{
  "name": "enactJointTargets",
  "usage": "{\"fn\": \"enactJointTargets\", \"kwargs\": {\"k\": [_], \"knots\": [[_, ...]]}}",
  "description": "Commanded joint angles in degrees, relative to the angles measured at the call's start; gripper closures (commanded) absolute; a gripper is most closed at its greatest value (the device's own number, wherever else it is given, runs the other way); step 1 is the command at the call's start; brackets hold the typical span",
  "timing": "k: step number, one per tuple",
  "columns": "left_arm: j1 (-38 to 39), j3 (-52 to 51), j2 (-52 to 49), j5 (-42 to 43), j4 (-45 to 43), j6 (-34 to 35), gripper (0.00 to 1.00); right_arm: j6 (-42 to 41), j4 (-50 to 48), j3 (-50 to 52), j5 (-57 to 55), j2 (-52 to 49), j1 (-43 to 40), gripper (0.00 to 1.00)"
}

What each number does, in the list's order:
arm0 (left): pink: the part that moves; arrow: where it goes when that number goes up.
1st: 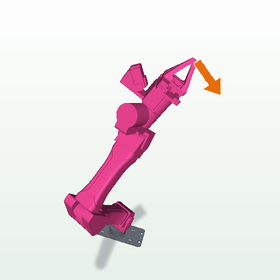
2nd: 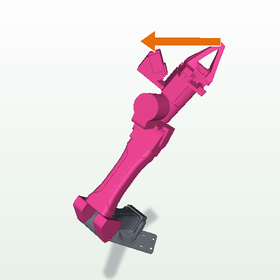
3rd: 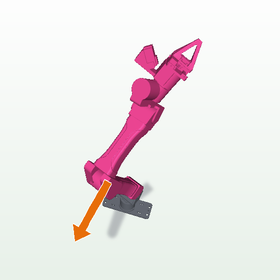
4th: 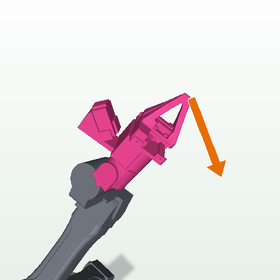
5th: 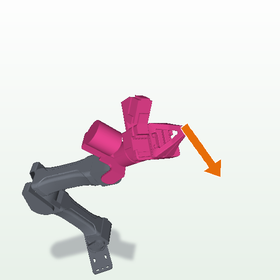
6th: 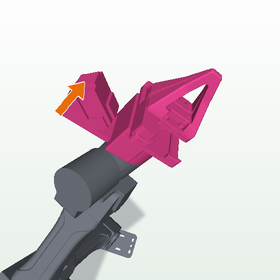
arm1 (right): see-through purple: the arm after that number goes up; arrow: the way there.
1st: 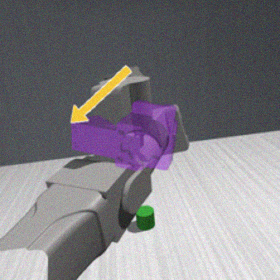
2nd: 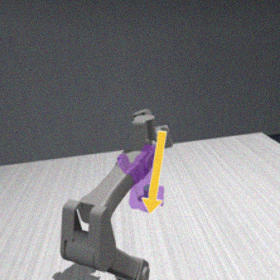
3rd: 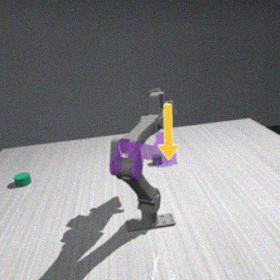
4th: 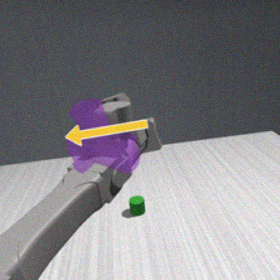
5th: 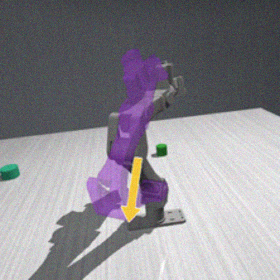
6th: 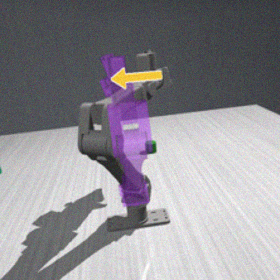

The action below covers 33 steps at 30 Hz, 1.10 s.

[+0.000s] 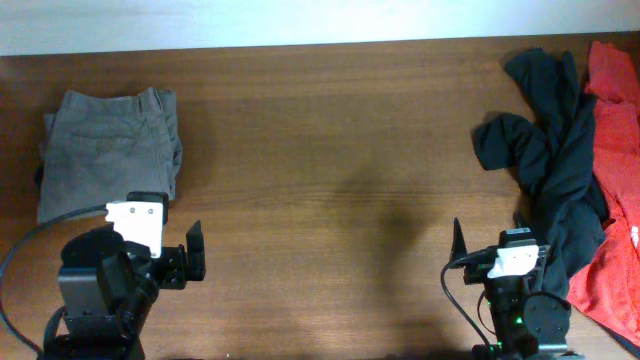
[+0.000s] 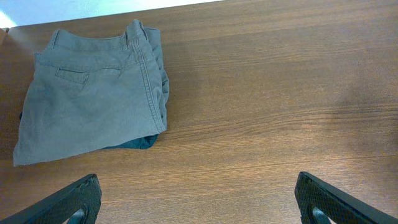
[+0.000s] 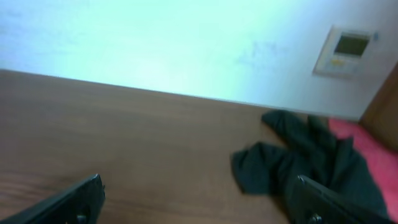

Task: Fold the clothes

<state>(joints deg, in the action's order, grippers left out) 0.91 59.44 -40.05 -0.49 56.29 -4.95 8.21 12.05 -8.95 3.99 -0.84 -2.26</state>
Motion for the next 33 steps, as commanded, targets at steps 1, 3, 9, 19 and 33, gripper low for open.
{"fn": "enactJointTargets", "kwargs": {"k": [1, 3, 9, 19, 33], "knots": [[0.17, -0.26, 0.37, -0.39, -0.09, -0.74, 0.01, 8.07, -5.62, 5.09, 0.50, 0.63, -0.46, 0.01], [0.17, -0.26, 0.37, -0.42, -0.09, -0.74, 0.01, 8.31, -8.57, 7.63, 0.52, 0.63, -0.46, 0.01], [0.17, -0.26, 0.37, -0.39, -0.09, -0.74, 0.01, 4.83, -8.09, 8.63, 1.57, 0.63, -0.39, 0.01], [0.17, -0.26, 0.37, -0.42, -0.09, -0.74, 0.01, 4.83, -8.07, 8.63, 1.57, 0.55, -0.39, 0.01], [0.17, -0.26, 0.37, -0.39, -0.09, -0.74, 0.01, 4.83, -8.07, 8.63, 1.57, 0.52, -0.39, 0.01]]}}
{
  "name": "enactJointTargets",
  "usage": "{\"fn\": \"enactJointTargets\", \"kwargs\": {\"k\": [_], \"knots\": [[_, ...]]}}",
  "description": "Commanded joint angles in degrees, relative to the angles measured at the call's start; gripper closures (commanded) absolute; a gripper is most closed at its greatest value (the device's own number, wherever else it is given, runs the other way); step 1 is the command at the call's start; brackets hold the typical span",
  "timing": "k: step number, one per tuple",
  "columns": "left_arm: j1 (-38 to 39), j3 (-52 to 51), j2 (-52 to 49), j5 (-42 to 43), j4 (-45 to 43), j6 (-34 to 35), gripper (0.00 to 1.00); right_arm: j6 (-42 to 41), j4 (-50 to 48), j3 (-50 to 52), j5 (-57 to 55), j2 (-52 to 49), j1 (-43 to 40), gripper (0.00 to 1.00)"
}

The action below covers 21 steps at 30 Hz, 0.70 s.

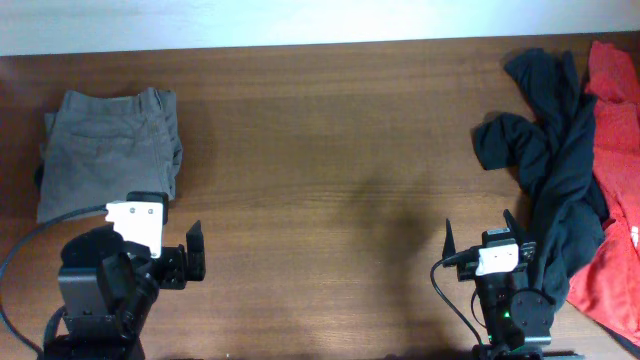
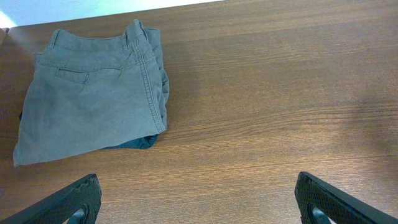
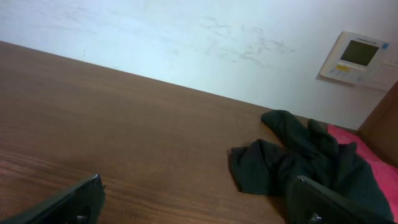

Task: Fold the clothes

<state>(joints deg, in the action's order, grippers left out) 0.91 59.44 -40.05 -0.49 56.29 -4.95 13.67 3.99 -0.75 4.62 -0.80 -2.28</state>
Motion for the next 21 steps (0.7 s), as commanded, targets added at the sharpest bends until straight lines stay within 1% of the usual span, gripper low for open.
{"fn": "enactJointTargets", "kwargs": {"k": [1, 13, 17, 21], "knots": [[0.17, -0.26, 0.37, -0.39, -0.11, -0.74, 0.01, -0.63, 0.00, 0.44, 0.94, 0.48, -0.37, 0.01], [0.09, -0.35, 1.57, -0.74, -0.04, -1.03, 0.01, -0.63, 0.00, 0.44, 0.94, 0.48, -0.37, 0.01], [0.04, -1.42, 5.16, -2.78, 0.15, -2.47, 0.01, -0.63, 0.00, 0.44, 0.94, 0.48, -0.37, 0.01], [0.07, -6.82, 11.13, -2.75, 0.13, -2.43, 0.01, -0.63, 0.00, 0.44, 0.94, 0.48, -0.37, 0.01]]}}
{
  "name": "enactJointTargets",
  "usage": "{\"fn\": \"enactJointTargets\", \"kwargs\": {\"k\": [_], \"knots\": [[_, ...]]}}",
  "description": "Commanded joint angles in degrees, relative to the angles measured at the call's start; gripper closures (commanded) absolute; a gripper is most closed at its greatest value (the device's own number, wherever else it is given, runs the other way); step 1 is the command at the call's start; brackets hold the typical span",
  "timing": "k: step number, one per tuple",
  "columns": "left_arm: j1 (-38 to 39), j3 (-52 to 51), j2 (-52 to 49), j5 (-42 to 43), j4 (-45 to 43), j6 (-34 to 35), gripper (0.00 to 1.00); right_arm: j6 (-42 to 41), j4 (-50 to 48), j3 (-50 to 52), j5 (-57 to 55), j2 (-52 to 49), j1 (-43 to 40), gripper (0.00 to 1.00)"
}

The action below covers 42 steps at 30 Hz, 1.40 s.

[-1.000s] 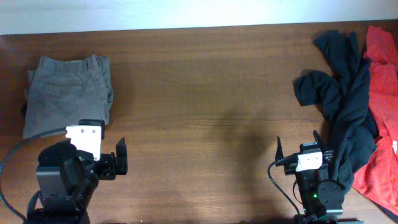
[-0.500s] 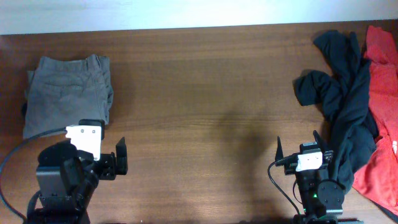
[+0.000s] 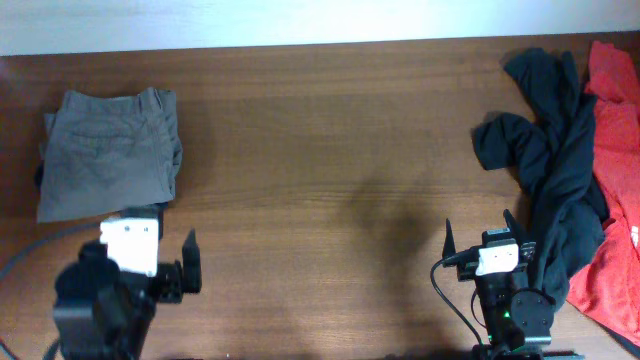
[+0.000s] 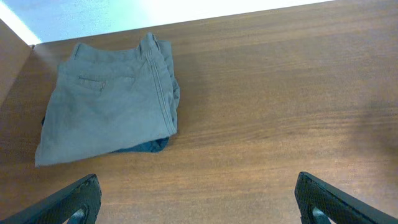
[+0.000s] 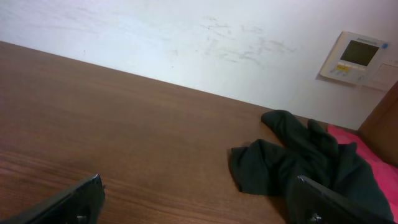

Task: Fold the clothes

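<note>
Folded grey-green trousers (image 3: 108,152) lie at the back left of the table, also in the left wrist view as the trousers (image 4: 111,118), on top of a dark folded piece (image 4: 142,145). A crumpled black garment (image 3: 548,150) and a red garment (image 3: 612,170) lie at the right side; the black garment (image 5: 298,163) shows in the right wrist view. My left gripper (image 4: 199,202) stands open near the front left, empty. Near the front right my right gripper (image 5: 199,202) is open and empty, beside the black garment.
The brown wooden table (image 3: 330,150) runs to a white wall (image 5: 186,43) at the back. A wall controller panel (image 5: 359,55) hangs on the wall at the right.
My left arm has drawn back toward the front edge, so the trousers look smaller and farther in its wrist view. The right arm has not moved.
At first both grippers stood open at the front, the right one blurred in its own view. Then the right arm sat slightly lower and left, its view sharp. Now the left arm has pulled back too. The clothes have stayed in place.
</note>
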<state>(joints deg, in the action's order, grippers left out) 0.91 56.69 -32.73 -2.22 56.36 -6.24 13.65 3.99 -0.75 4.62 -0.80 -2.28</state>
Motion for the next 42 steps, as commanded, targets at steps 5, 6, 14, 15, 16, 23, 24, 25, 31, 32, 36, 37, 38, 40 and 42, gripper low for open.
{"fn": "enactJointTargets", "kwargs": {"k": [5, 6, 14, 15, 16, 23, 24, 25, 31, 32, 36, 37, 38, 40, 42], "knots": [[0.07, -16.37, 12.59, -0.55, -3.23, -1.11, 0.01, -0.61, 0.00, 0.44, 0.94, 0.48, -0.37, 0.01], [0.07, -18.86, 14.49, -0.46, -4.79, -1.11, 0.01, -0.61, 0.00, 0.44, 0.94, 0.48, -0.37, 0.01], [0.22, -38.53, 30.77, -0.15, -26.80, -0.50, 0.01, -0.61, -0.02, 0.44, 0.94, 0.48, -0.37, 0.01], [0.22, -40.41, 31.95, -0.15, -29.99, -0.50, 0.01, -0.61, -0.02, 0.44, 0.94, 0.48, -0.37, 0.01], [0.31, -42.23, 32.59, -0.17, -33.46, -0.50, 0.01, -0.61, 0.00, 0.44, 0.94, 0.48, -0.37, 0.01], [0.98, -55.01, 32.44, -0.52, -59.93, -0.74, 0.01, -0.61, 0.00, 0.44, 0.94, 0.48, -0.37, 0.01], [0.98, -56.37, 32.44, -0.52, -60.50, -0.74, 0.01, -0.61, 0.00, 0.44, 0.94, 0.48, -0.37, 0.01], [1.09, -56.17, 32.44, -1.22, -56.65, -0.79, 0.01, -0.61, -0.02, 0.44, 0.94, 0.48, -0.37, 0.01], [1.20, -56.15, 32.46, -0.57, -51.76, -0.74, 0.01, -0.61, -0.02, 0.44, 0.94, 0.48, -0.37, 0.01], [1.20, -56.15, 32.46, -0.59, -51.80, -0.74, 0.01, -0.61, 0.00, 0.44, 0.94, 0.48, -0.37, 0.01], [1.18, -56.15, 32.41, -0.57, -51.78, -0.74, 0.01, -0.61, -0.02, 0.44, 0.94, 0.48, -0.37, 0.01], [1.18, -56.15, 32.41, -0.57, -51.78, -0.74, 0.01, -0.61, 0.00, 0.44, 0.94, 0.48, -0.37, 0.01], [1.18, -56.15, 32.39, -0.57, -51.78, -0.74, 0.01, -0.61, 0.00, 0.44, 0.94, 0.48, -0.37, 0.01], [1.18, -56.15, 32.39, -0.57, -51.78, -0.74, 0.01, -0.61, 0.00, 0.44, 0.94, 0.48, -0.37, 0.01], [1.18, -56.15, 32.39, -0.57, -51.78, -0.74, 0.01, -0.61, 0.00, 0.44, 0.94, 0.48, -0.37, 0.01]]}}
